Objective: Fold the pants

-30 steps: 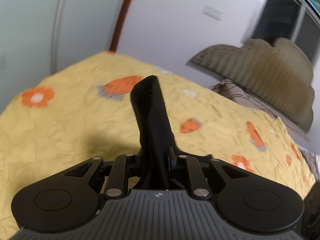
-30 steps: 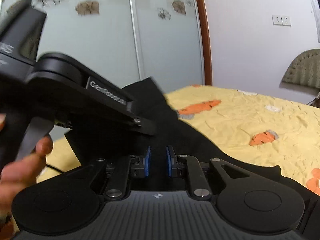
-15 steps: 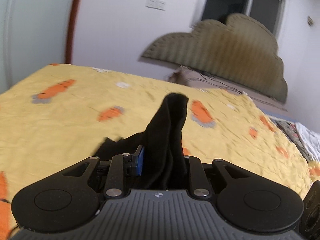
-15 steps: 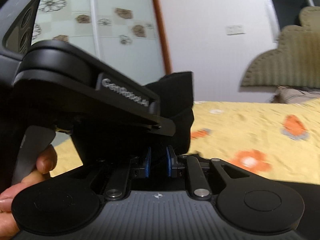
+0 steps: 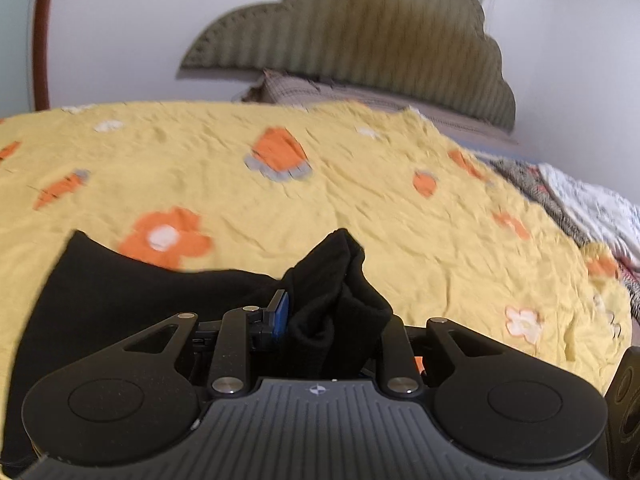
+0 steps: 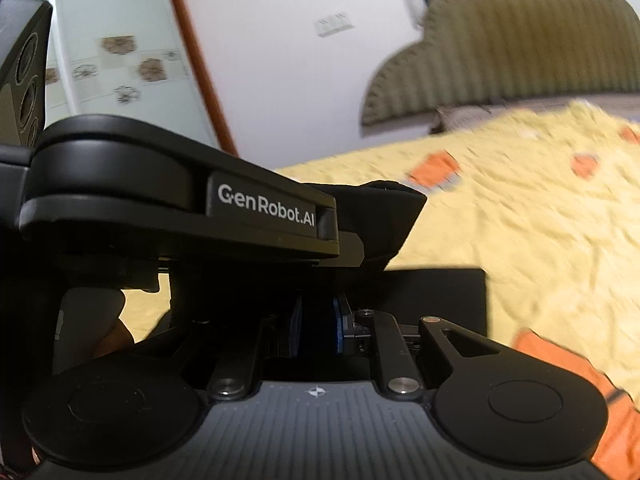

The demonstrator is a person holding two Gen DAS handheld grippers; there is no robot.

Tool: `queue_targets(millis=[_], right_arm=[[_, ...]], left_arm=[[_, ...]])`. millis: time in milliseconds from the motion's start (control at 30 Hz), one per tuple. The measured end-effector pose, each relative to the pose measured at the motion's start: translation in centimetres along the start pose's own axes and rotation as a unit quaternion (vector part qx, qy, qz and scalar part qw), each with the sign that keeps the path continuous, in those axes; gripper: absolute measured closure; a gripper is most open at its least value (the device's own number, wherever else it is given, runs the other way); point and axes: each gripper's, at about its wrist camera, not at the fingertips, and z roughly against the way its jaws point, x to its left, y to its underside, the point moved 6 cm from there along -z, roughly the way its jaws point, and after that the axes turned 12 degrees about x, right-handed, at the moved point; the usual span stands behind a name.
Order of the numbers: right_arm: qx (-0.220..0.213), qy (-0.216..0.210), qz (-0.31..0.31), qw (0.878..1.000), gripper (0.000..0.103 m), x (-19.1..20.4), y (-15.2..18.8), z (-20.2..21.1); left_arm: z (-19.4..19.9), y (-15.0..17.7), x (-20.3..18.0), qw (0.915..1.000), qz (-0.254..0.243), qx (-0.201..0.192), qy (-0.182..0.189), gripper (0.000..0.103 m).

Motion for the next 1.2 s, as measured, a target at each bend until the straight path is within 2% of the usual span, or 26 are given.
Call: queue_targets(millis=[33,133,233,267,300,333,367,400,500,533,600,667,733,833,867,900,967,1033,1133,1200], right_arm=[[0.008,0.003,-0.012,1.0,0.087,-0.8,0.2,-0.2],[0.024,0.032,-0.028,0.999,0.087,-2.8,0.5,0.0],[0.005,0.084,-0.032,0.996,0.082,-4.6,0.8,1.8],[-0.004,0.104,-0.045,0.994,0.076,-5.6,0.7,2.6],[-0.015,0.117,-0.062,0.991,0.072,-6.3,0.7,3.4],[-0.026,0.117,-0.075,0.99,0.069,-7.0,0.5,3.9],[-0.033,0.104,-0.086,0.99,0.063,-7.4,0.1,4.2],[-0.038,0.084,-0.094,0.991,0.058,-7.5,-0.3,4.2],[-0.05,0.029,-0.11,0.992,0.054,-6.9,-1.8,3.4],[-0.052,0.022,-0.11,0.992,0.054,-6.5,-2.3,3.0],[-0.038,0.028,-0.107,0.993,0.053,-6.3,-3.0,1.4],[-0.017,0.032,-0.107,0.994,0.052,-7.0,-3.1,0.1],[-0.002,0.017,-0.097,0.995,0.052,-7.0,-2.9,-1.1],[0.018,0.008,-0.072,0.997,0.054,-6.4,-3.5,-2.6],[0.026,0.007,-0.062,0.998,0.066,-6.2,-3.6,-3.1],[0.037,0.012,-0.058,0.998,0.085,-6.3,-3.7,-3.8],[0.042,0.002,-0.064,0.997,0.094,-6.5,-3.6,-4.2],[0.032,0.01,-0.057,0.998,0.096,-6.4,-3.7,-3.7],[0.018,0.052,-0.042,0.998,0.096,-6.6,-4.4,-3.4],[0.028,0.066,-0.047,0.996,0.095,-7.1,-4.7,-4.3]], left_arm=[[-0.7,0.3,-0.3,0.9999,-0.003,0.009,0.006,0.069],[-2.2,0.9,-0.7,0.9987,-0.008,0.04,0.03,0.065],[-0.6,1.4,-0.2,0.9966,-0.017,0.054,0.06,0.063],[0.1,1.3,0.1,0.9958,-0.023,0.055,0.07,0.059],[0.9,1.1,0.7,0.995,-0.024,0.054,0.08,0.05],[1.9,0.8,1.6,0.9951,-0.019,0.049,0.084,0.045],[2.6,0.4,2.4,0.9963,-0.012,0.041,0.074,0.039],[3.6,-0.2,3.7,0.9983,-0.002,0.027,0.052,0.039],[6.0,-1.6,6.6,0.9993,0.013,-0.012,0.033,0.036],[6.5,-2.0,7.3,0.9995,0.015,-0.02,0.022,0.032],[6.6,-2.6,9.0,0.9991,0.014,-0.03,-0.028,0.031],[5.7,-3.0,10.9,0.9965,0.005,-0.016,-0.082,0.031],[3.9,-2.9,12.6,0.9923,-0.003,0.016,-0.123,0.031],[2.2,-2.4,14.4,0.9886,0.011,0.041,-0.144,0.031],[1.9,-2.3,14.7,0.9886,0.013,0.045,-0.143,0.031],[1.4,-2.1,14.9,0.9889,0.013,0.05,-0.14,0.031],[0.9,-2.4,14.6,0.9896,0.006,0.048,-0.135,0.031],[0.3,-2.8,14.3,0.9881,-0.011,0.04,-0.148,0.03],[-0.9,-3.5,14.3,0.9805,-0.027,0.032,-0.192,0.03],[-2.4,-3.4,14.6,0.9766,-0.039,0.053,-0.205,0.029]])
